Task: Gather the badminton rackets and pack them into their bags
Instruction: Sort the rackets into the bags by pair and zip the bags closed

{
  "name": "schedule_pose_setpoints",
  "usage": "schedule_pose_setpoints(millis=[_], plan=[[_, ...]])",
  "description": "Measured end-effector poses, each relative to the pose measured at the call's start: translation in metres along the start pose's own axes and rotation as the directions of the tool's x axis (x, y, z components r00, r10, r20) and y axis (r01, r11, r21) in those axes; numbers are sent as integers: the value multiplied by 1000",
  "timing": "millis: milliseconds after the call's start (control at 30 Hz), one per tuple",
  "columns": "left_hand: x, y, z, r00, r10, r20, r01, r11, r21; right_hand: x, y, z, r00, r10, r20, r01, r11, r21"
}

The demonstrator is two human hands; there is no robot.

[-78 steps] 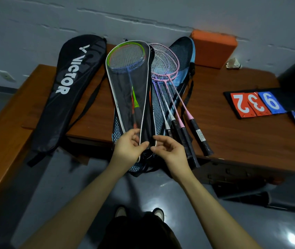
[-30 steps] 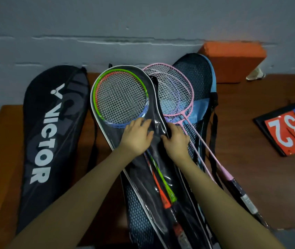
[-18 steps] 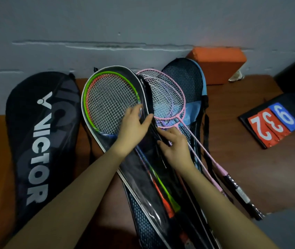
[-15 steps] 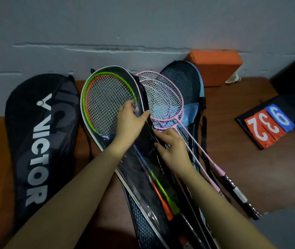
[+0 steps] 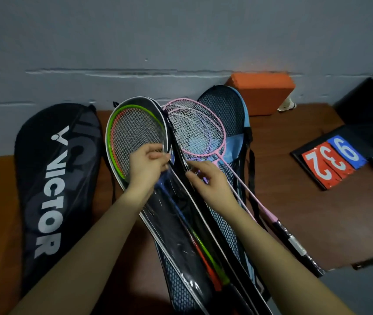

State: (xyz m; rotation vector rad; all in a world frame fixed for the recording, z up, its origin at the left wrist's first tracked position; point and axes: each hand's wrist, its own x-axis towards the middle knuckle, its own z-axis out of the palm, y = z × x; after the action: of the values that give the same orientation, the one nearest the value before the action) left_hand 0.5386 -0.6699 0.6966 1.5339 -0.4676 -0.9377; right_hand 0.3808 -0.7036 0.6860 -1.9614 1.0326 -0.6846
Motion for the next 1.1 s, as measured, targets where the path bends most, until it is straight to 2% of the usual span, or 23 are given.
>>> schedule_pose_setpoints(millis=[167,333,533,733,833,933,1000,1100], plan=[[-34,3,-10,997,8,72,-3,997,-73,29,-20,7,994,-33,-105,34,999,12],[-53,-1,-16,992,37,122,-30,998,-60,48,-33,6,988,-126,-85,126,992,-10],[-53,-1,-22,990,83,111,-84,996,9,53,-39,7,970,-195,-148,192,981,-32],[-43,1,-27,979,74,192,-103,984,145,52,-33,10,947,-300,-113,271,939,-212],[-35,7,-34,953,266,145,-302,874,380,49,-31,5,927,-371,-50,336,884,-324],[-16,22,-41,840,516,168,-517,667,537,49,-33,1,891,-454,-28,407,824,-394],[1,28,-41,801,546,246,-556,525,644,49,-35,1,865,-502,-16,448,784,-430],[13,29,-39,823,452,344,-548,472,690,50,-33,-1,859,-512,-23,456,784,-421]])
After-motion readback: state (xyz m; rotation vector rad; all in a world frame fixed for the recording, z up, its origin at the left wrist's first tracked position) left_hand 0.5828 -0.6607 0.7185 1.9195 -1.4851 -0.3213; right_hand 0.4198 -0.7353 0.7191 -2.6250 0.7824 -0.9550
